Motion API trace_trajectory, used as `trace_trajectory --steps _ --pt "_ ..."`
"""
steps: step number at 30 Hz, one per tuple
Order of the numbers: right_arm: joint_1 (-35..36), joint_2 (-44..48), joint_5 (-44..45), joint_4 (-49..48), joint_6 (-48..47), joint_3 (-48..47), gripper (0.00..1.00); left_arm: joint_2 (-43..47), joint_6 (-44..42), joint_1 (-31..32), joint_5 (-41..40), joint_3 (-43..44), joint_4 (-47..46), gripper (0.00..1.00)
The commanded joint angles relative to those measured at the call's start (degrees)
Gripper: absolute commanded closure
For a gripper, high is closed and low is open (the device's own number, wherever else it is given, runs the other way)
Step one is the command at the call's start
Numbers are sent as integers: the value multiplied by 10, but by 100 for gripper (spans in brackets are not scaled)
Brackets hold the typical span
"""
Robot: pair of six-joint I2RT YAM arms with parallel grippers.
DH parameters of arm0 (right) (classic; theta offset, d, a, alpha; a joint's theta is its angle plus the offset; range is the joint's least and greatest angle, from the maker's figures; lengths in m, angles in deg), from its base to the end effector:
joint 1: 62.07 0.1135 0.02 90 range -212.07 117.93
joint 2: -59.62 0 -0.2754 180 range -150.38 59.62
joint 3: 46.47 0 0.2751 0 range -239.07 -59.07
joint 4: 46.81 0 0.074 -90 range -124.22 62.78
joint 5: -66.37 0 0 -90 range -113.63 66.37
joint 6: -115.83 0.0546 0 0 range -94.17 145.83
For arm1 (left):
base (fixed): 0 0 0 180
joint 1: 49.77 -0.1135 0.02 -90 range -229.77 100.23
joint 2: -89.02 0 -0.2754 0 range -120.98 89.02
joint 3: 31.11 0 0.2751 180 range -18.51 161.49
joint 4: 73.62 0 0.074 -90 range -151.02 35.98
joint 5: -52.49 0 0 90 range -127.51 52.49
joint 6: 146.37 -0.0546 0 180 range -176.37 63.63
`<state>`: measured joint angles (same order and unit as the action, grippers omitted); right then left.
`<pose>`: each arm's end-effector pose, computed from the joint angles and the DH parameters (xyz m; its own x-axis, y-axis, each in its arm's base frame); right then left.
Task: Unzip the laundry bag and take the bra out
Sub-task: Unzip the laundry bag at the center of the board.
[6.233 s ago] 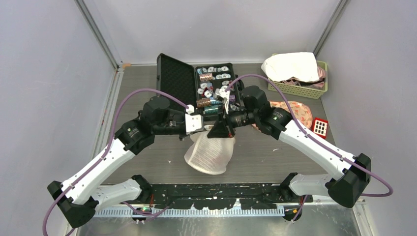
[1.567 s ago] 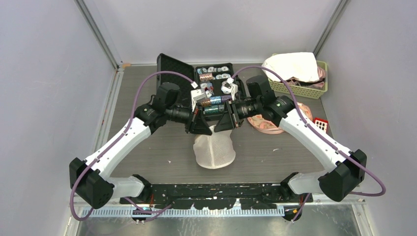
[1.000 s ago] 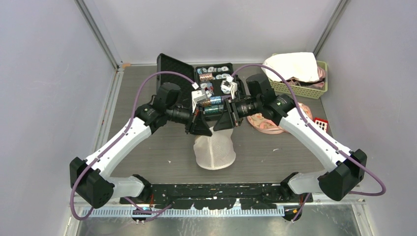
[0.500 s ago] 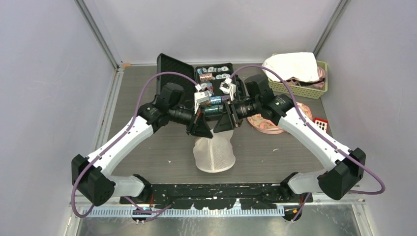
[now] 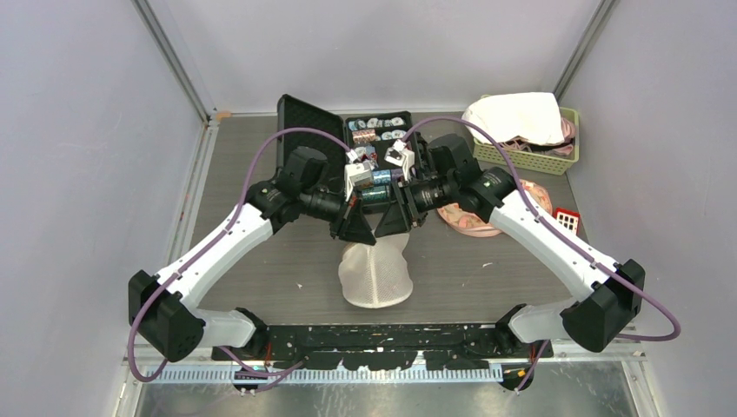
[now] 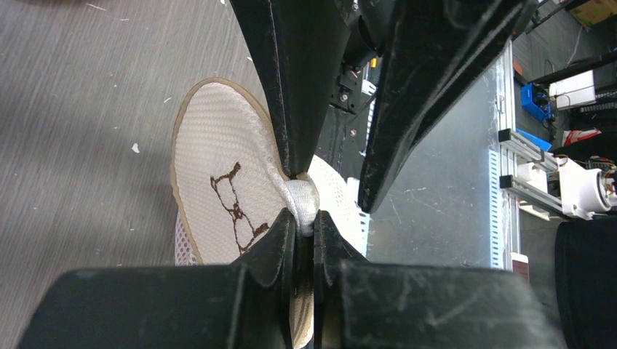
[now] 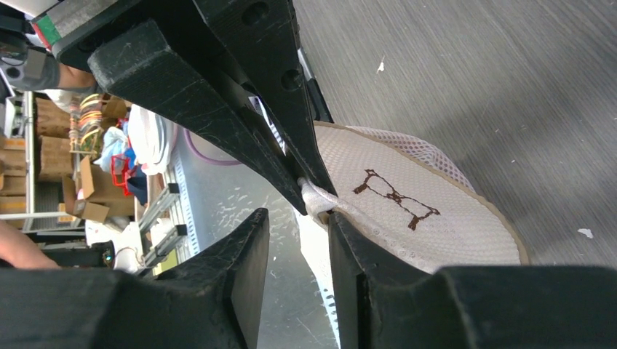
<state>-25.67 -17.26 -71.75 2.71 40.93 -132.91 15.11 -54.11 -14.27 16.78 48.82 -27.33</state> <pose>0.2281 0.2187 0.3565 -0.7220 -0.3162 -0.6155 -0.6913 0.2911 0.6614 0.2169 -0.2092 0.3385 -0.5591 0.3705 -0.7417 0.8219 0.1301 -0.5545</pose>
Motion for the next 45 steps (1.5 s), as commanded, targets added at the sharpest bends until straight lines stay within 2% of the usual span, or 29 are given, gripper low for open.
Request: trace_trajectory --steps 1,15,19,23,29,31,33,34,45 --pt "14 -6 83 -3 -22 -13 56 23 -9 17 60 38 -74 100" --pt "40 -15 102 -7 -27 -4 55 22 -7 22 65 44 -90 100" --pt "41 -18 62 -15 -21 -4 56 25 -11 22 72 38 -96 100" --pt "42 -14 6 -25 -22 -3 64 28 -20 22 66 33 -90 100" --pt "43 -9 -4 -22 -30 -3 75 27 -20 23 65 30 -95 100" --pt "42 -8 -3 -22 -31 -2 81 25 -20 22 62 31 -97 100" --pt "42 -6 1 -21 -31 -2 97 24 -40 22 61 34 -90 100" --pt "42 -3 6 -21 -32 -2 99 24 -45 22 59 34 -84 100" --pt "-11 20 45 39 -58 -5 100 63 -132 -9 23 -4 -12 98"
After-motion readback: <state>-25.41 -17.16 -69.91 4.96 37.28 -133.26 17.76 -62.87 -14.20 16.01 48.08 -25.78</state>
